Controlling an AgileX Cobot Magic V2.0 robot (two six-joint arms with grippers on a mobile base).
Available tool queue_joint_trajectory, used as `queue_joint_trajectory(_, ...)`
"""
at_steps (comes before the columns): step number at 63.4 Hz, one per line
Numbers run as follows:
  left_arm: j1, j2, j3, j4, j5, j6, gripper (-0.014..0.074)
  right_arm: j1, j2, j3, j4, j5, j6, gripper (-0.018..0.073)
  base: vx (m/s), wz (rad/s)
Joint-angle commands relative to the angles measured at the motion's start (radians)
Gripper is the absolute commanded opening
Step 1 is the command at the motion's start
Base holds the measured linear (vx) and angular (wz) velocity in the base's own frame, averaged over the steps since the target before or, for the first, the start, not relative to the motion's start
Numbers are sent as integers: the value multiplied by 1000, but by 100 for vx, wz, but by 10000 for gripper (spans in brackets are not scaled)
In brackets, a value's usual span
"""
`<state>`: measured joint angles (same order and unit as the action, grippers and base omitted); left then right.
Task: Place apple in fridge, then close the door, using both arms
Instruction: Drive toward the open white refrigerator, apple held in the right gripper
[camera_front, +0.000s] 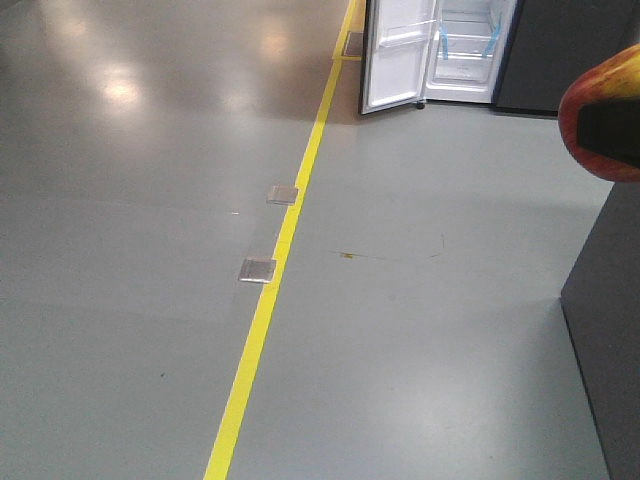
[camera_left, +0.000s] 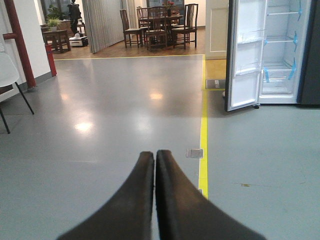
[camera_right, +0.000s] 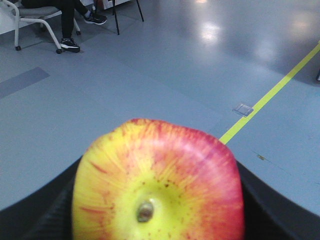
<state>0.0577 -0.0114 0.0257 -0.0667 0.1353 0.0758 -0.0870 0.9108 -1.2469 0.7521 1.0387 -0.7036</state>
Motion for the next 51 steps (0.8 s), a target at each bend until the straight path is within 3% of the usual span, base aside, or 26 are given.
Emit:
queue_joint_trajectory(1,1,-14,21,-9,-77,-7,-6,-2,-8,-23,49,-59,-5,-6,22,-7)
queue_joint_trajectory(51,1,-14,21,-9,-77,-7,-6,-2,-8,-23,49,-59,-7,-6,21,-5)
